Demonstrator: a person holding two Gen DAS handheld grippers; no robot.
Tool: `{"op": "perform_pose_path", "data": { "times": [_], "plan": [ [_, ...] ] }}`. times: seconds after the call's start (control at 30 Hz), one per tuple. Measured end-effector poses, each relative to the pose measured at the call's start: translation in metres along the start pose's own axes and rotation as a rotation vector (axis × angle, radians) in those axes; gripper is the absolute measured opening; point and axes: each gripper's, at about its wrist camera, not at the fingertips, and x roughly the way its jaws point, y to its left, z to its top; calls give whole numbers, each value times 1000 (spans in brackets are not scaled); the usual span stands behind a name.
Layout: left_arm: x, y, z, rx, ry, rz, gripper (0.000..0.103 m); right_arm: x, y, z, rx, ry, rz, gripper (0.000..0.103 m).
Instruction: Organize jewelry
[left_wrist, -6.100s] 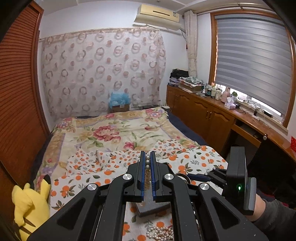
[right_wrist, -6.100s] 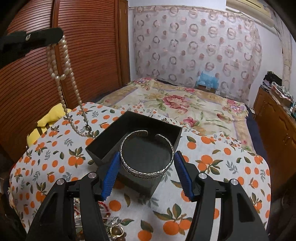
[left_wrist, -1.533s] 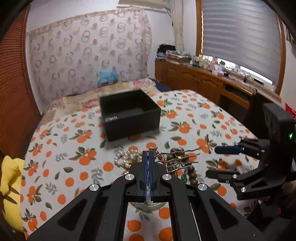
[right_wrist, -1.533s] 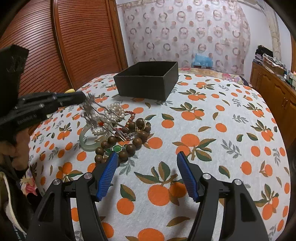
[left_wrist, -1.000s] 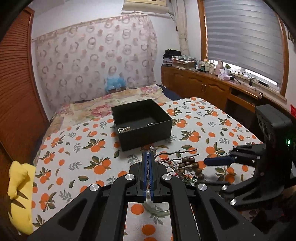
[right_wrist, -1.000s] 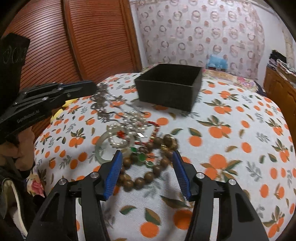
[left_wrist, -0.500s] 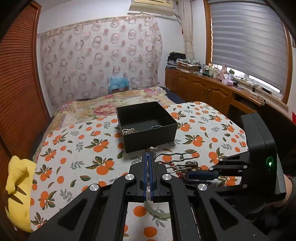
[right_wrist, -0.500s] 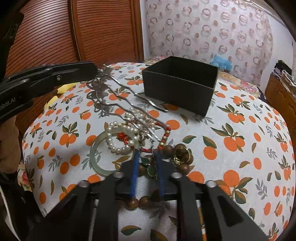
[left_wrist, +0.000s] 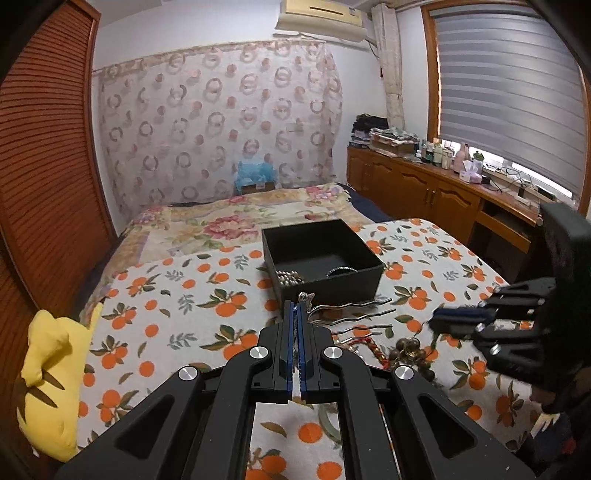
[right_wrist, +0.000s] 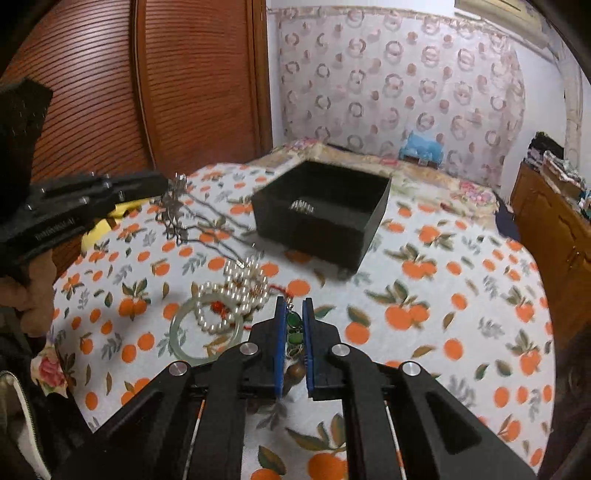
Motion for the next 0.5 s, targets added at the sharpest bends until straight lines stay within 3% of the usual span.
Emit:
{"op": "perform_pose_path", "data": {
  "times": [0.5],
  "plan": [
    [24, 14, 32, -10, -29, 29, 1, -9, -21, 84, -58, -96, -37, 10]
  ]
}}
